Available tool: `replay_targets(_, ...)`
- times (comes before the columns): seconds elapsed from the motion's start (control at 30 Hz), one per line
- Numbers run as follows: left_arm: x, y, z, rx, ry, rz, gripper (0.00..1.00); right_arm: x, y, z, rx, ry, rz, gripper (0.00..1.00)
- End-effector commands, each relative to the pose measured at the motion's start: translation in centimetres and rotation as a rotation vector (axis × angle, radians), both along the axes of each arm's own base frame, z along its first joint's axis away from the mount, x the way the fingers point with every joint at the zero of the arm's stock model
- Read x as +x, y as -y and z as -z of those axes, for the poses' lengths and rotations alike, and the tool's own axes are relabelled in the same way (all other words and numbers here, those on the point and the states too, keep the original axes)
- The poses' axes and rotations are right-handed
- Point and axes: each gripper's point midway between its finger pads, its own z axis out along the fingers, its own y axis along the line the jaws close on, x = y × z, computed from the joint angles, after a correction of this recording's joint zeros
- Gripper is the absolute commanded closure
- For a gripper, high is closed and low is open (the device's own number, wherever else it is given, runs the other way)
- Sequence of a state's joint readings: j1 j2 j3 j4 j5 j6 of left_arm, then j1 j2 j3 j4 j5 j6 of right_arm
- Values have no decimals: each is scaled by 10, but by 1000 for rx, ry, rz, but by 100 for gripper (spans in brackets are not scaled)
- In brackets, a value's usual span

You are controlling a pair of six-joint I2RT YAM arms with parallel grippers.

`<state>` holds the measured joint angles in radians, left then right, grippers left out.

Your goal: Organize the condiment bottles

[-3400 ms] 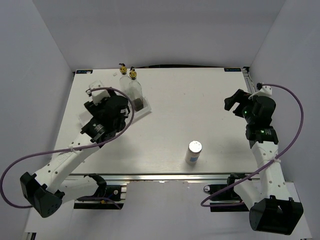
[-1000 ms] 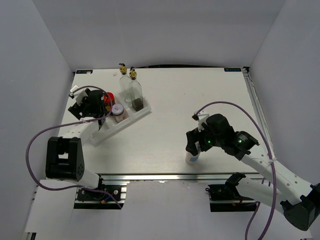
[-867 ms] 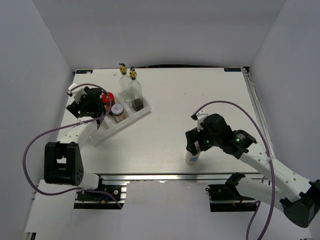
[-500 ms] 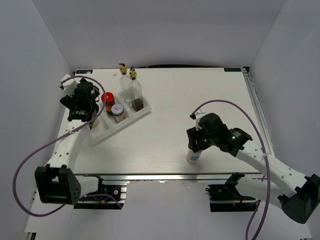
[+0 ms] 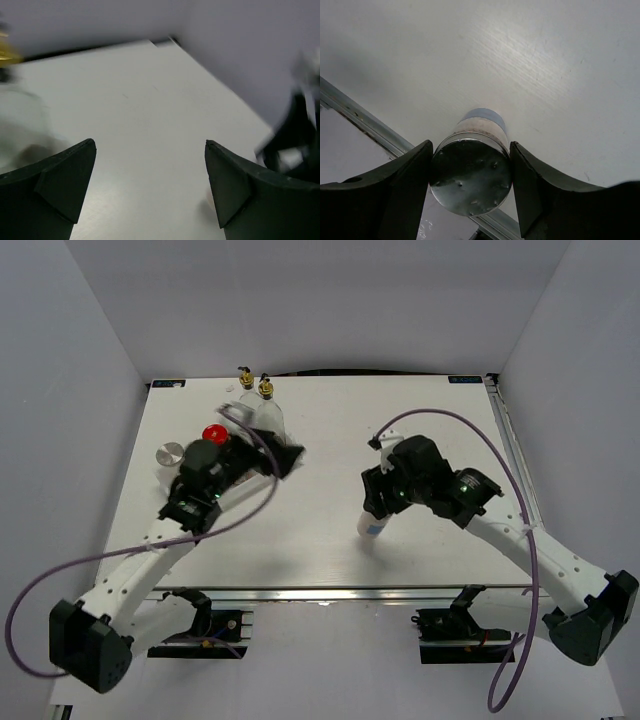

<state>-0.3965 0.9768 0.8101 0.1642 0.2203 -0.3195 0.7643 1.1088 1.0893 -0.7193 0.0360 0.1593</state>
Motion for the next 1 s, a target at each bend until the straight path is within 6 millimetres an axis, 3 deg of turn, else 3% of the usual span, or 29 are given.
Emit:
replay_targets(0.0, -64, 78, 32, 209, 203, 450, 2, 13, -20, -51, 97, 86, -31, 100)
replay_targets(0.13, -86, 106, 48, 225, 284, 621, 2, 7, -36, -64, 146, 41, -84, 100)
replay_targets(0.17, -101, 114, 51, 224, 302, 715, 2, 8, -40, -72, 160, 46, -90, 100)
replay_targets(0.27, -122, 124, 57, 218, 372, 856, 2, 8, -40, -78, 151, 25, -94, 100)
replay_targets(0.3, -127, 128, 58, 211, 394, 874, 2, 5, -44, -86, 171, 20, -113, 100)
replay_targets(0.47, -138, 143, 73, 286, 463, 939, 2, -4, -51, -82, 159, -66, -157, 100)
replay_targets(0.67, -135, 165, 75, 265, 434, 990, 2, -8, -61, -95, 216, -79, -178, 100)
replay_targets(0.83, -112, 178, 75, 200, 333, 903, 2, -16, -64, -103, 249, -82, -224, 100)
replay_targets(0.97, -112, 184, 60, 116, 331, 903, 6, -20, -66, -95, 247, -92, -254, 100)
